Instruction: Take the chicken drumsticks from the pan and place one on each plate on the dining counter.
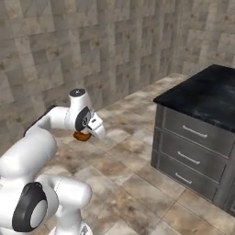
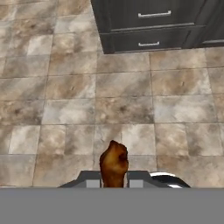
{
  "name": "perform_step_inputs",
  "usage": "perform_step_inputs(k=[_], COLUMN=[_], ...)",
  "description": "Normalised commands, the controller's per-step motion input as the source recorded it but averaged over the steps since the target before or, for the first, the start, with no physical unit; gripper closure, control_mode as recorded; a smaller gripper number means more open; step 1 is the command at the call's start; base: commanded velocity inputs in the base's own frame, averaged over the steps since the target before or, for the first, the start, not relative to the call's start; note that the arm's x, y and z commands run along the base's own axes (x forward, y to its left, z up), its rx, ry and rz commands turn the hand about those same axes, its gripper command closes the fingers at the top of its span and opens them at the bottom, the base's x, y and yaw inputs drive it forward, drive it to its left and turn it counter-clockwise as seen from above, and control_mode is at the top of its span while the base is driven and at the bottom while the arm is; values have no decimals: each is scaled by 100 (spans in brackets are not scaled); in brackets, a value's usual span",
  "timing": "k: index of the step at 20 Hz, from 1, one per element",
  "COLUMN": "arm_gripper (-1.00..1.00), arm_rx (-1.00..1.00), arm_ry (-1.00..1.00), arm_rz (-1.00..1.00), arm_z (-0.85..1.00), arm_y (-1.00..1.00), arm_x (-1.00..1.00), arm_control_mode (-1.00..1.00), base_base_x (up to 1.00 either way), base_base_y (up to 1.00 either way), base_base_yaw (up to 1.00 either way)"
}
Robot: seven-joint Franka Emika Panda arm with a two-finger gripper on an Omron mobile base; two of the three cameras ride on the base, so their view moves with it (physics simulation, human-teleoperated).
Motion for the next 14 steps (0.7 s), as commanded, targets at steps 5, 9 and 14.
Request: perform_step_inputs(k=[5,9,14], arm_gripper=[100,100,100], arm_rx=[0,0,0], arm_ry=[0,0,0], arm_rz=[0,0,0], arm_z=[0,0,0], arm_y=[0,0,0], arm_x=[0,0,0], arm_control_mode=[100,100,100], base_base_x=[100,100,100], base_base_y=[49,49,48], base_base_yaw=[-20,-20,-20])
